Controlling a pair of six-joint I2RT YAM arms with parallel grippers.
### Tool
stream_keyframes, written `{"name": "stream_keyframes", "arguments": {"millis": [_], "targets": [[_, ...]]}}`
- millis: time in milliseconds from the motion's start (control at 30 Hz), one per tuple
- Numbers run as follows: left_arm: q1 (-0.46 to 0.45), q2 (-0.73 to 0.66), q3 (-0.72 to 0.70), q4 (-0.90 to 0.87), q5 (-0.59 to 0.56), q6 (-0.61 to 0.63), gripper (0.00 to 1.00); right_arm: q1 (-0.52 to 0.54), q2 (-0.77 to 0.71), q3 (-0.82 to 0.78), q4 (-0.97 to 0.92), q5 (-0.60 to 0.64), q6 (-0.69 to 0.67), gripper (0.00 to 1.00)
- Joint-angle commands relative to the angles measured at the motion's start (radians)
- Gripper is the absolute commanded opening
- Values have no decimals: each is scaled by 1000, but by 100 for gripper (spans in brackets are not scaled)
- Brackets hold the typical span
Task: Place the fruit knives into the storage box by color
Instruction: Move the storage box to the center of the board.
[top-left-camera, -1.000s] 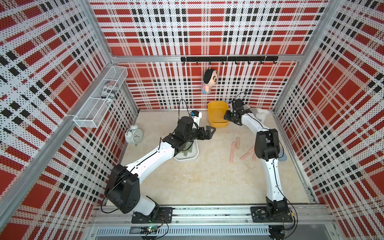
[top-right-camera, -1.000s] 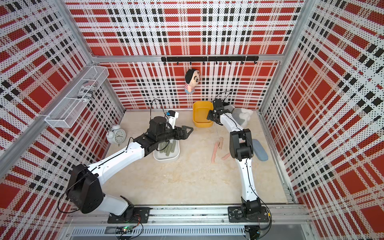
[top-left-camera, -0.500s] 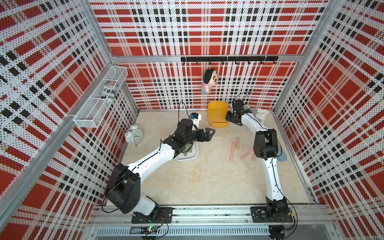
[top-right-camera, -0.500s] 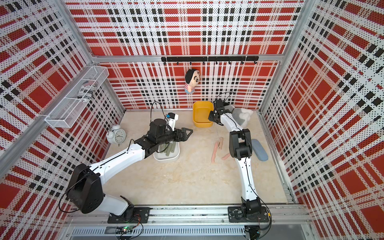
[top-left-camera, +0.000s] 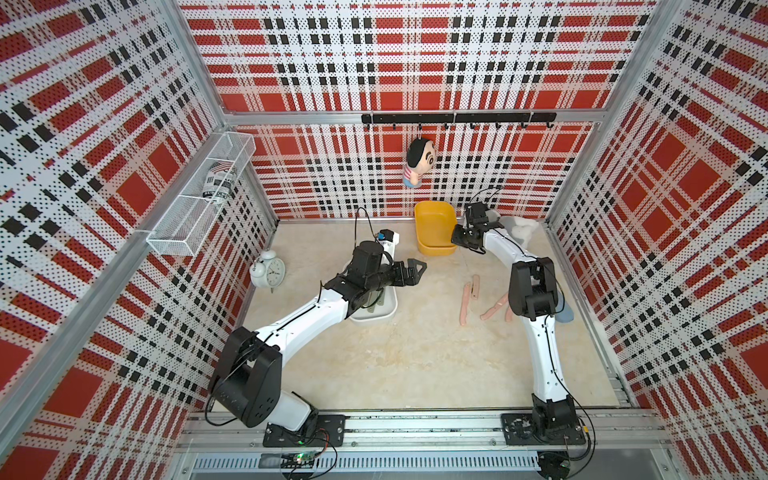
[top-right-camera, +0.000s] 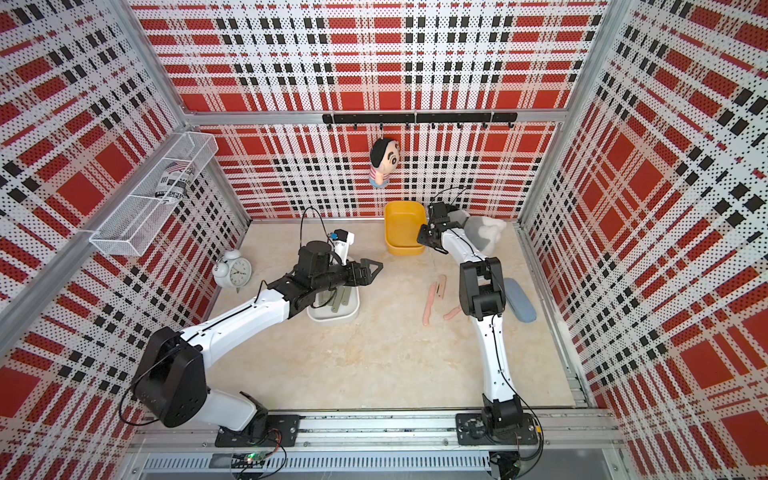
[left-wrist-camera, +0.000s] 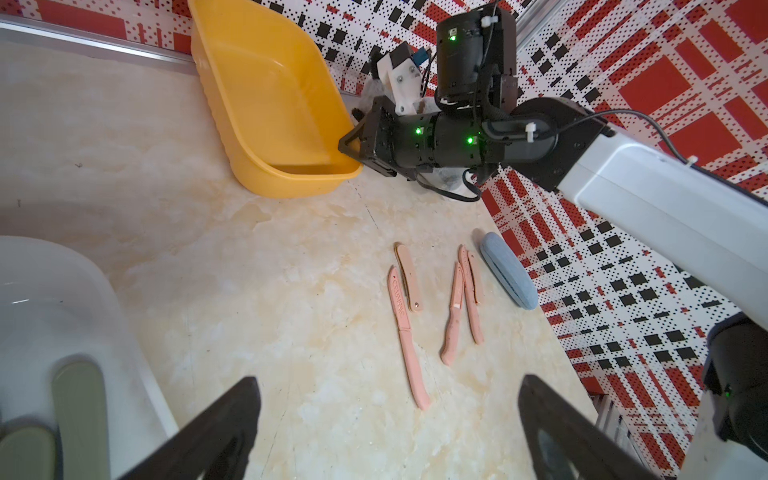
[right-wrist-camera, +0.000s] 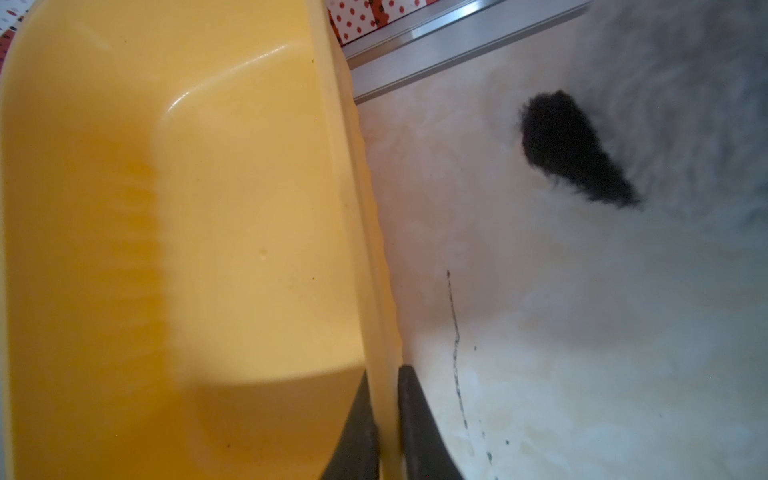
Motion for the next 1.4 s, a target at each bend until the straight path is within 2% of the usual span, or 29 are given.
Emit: {"name": "stream_keyframes", "arguments": {"millis": [0, 300, 667, 1367], "targets": [[12, -41, -14, 21, 9, -2, 98, -1, -55, -47, -8, -6, 0, 10], [28, -64, -52, 38, 17, -10, 98, 13, -139, -103, -22, 0, 33, 3], [45, -101, -73, 39, 32, -11, 98, 79, -268, -186, -95, 14, 25, 2], [-32, -211, -196, 46, 10, -35, 99, 198, -726, -824, -19, 62, 70, 4]]}}
